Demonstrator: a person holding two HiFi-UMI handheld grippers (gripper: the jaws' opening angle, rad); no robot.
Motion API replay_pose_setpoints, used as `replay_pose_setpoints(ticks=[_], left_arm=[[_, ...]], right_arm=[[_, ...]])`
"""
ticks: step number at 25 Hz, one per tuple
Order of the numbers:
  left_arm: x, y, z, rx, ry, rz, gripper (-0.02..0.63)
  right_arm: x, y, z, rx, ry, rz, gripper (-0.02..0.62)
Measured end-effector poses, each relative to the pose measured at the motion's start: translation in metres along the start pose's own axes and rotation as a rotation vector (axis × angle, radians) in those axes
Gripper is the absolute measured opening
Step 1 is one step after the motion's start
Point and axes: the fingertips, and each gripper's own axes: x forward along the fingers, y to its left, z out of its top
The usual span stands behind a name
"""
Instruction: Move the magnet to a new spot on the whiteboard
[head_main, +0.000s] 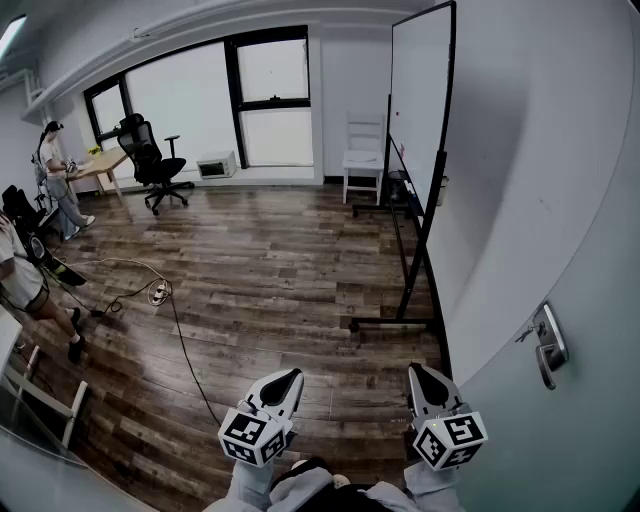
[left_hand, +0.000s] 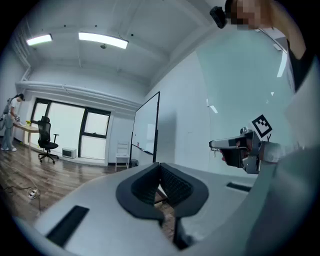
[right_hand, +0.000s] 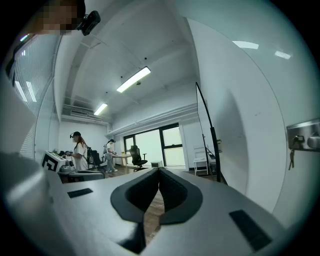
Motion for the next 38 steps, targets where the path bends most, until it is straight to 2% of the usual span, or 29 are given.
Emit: replay_pose_setpoints(ticks=[17, 24, 33, 38], left_arm=[[-0.013, -0.019, -0.013, -0.018, 0.023, -0.021, 0.010], [-0.011, -0.011, -0.017, -0.030, 0.036, -0.005, 0.010], [0.037, 0.012, -0.011, -0.047, 0.021, -0.017, 0.009], [0.080, 0.036, -0.007, -0.044, 0.031, -0.010, 0.009]], right_arm=[[-0.012, 0.007, -0.017, 0.057, 0.021, 0.005, 0.026], [-0.006, 0.005, -0.023, 0.067, 0.036, 0.001, 0.026], [0.040, -0.013, -0.020, 0.058, 0.047, 0.018, 0.026], [0.084, -0.040, -0.015, 0.065, 0.057, 0.018, 0.026]])
